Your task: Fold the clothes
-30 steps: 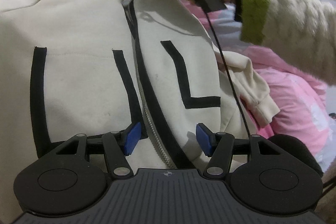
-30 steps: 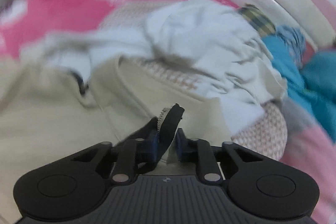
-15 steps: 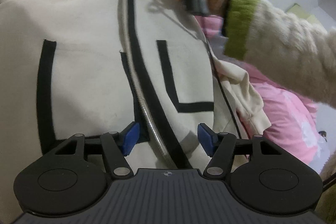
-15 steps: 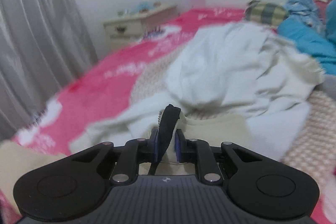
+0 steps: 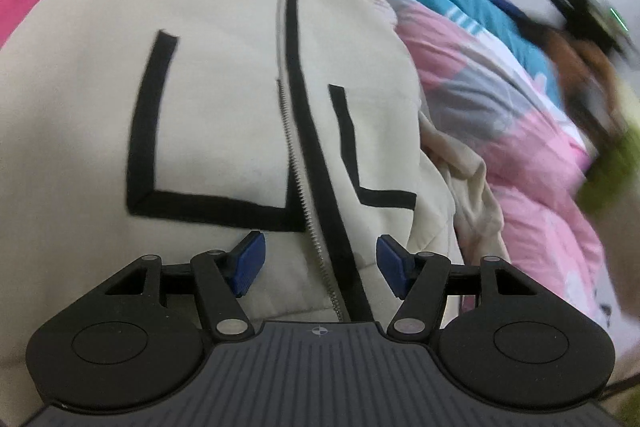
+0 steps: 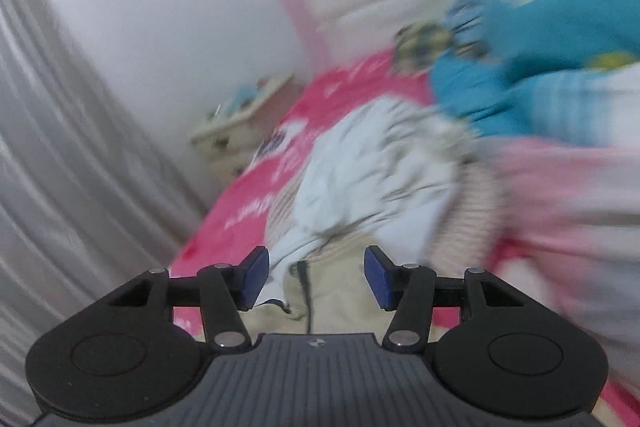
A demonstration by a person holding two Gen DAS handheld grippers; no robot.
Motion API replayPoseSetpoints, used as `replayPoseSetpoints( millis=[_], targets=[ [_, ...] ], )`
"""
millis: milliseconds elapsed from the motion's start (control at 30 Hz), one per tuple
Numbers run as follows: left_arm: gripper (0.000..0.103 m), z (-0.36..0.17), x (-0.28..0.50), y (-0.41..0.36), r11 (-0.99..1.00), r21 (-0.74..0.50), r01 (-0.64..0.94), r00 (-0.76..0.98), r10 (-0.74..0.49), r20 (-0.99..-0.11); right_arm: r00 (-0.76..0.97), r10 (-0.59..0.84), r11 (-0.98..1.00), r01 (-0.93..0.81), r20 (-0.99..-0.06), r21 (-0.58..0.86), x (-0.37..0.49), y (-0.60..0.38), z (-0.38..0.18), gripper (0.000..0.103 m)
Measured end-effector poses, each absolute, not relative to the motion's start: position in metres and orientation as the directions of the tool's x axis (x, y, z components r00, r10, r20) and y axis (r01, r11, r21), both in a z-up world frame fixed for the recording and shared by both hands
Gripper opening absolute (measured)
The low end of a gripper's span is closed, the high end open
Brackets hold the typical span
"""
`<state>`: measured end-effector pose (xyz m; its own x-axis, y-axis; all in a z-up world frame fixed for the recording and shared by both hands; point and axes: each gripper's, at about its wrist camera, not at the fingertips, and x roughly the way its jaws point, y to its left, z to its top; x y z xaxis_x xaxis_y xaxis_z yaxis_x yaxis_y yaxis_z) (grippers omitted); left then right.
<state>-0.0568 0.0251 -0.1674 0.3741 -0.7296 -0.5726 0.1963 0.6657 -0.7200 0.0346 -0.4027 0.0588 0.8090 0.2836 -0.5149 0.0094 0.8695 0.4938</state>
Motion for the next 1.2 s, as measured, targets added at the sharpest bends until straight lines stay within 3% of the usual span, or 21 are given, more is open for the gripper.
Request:
replayPoseSetpoints(
  millis=[67, 167, 433, 667, 733, 900, 1033, 1067, 1133, 1167, 1200],
  targets=[
    [0.059, -0.164, -0.06, 0.029, 0.684, -0.711, 0.166, 0.397, -0.706, -0.586, 0.814, 0.252, 0.864, 0.054, -0.523, 0.501, -0.016, -0.429, 0.079, 0.056],
    [0.057, -0.156, -0.067, 0.035, 0.716, -0.691, 0.102, 0.451, -0.652, -0.609, 0.748, 0.243, 0.861, 0.128, -0.618, 0.493, -0.071, -0.451, 0.085, 0.057],
    [0.057, -0.146, -0.081, 0.028, 0.706, -0.699, 0.112, 0.375, -0.681, -0.629, 0.445, 0.248, 0.925, 0.155, -0.86, 0.347, -0.132, -0.403, -0.031, 0.054],
    [0.057, -0.151, -0.084, 0.018, 0.687, -0.711, 0.148, 0.298, -0.717, -0.631, 0.449, 0.029, 0.935, -0.328, -0.893, -0.135, -0.165, -0.305, -0.054, 0.05],
    [0.056, -0.156, -0.083, 0.017, 0.683, -0.714, 0.155, 0.287, -0.723, -0.629, 0.447, -0.005, 0.902, -0.384, -0.895, -0.197, -0.17, -0.29, -0.06, 0.049],
    [0.054, -0.165, -0.081, 0.013, 0.659, -0.735, 0.162, 0.262, -0.747, -0.612, 0.493, 0.118, 0.725, -0.636, -0.862, -0.265, -0.204, -0.236, -0.067, 0.046],
    [0.046, -0.167, -0.078, 0.015, 0.643, -0.752, 0.146, 0.257, -0.758, -0.599, 0.51, 0.129, 0.614, -0.715, -0.85, -0.336, -0.205, -0.198, -0.095, 0.046],
    [0.044, -0.165, -0.079, 0.017, 0.645, -0.75, 0.148, 0.264, -0.756, -0.598, 0.51, 0.131, 0.606, -0.72, -0.85, -0.338, -0.202, -0.194, -0.102, 0.042],
    [0.044, -0.158, -0.081, 0.021, 0.651, -0.743, 0.156, 0.282, -0.75, -0.598, 0.51, 0.143, 0.617, -0.716, -0.848, -0.327, -0.199, -0.189, -0.107, 0.012],
    [0.044, -0.155, -0.082, 0.023, 0.654, -0.74, 0.161, 0.291, -0.747, -0.597, 0.512, 0.156, 0.645, -0.7, -0.845, -0.305, -0.198, -0.191, -0.102, 0.003],
    [0.044, -0.15, -0.085, 0.027, 0.655, -0.736, 0.172, 0.308, -0.745, -0.592, 0.514, 0.169, 0.673, -0.684, -0.841, -0.283, -0.197, -0.193, -0.096, 0.003]
  ],
)
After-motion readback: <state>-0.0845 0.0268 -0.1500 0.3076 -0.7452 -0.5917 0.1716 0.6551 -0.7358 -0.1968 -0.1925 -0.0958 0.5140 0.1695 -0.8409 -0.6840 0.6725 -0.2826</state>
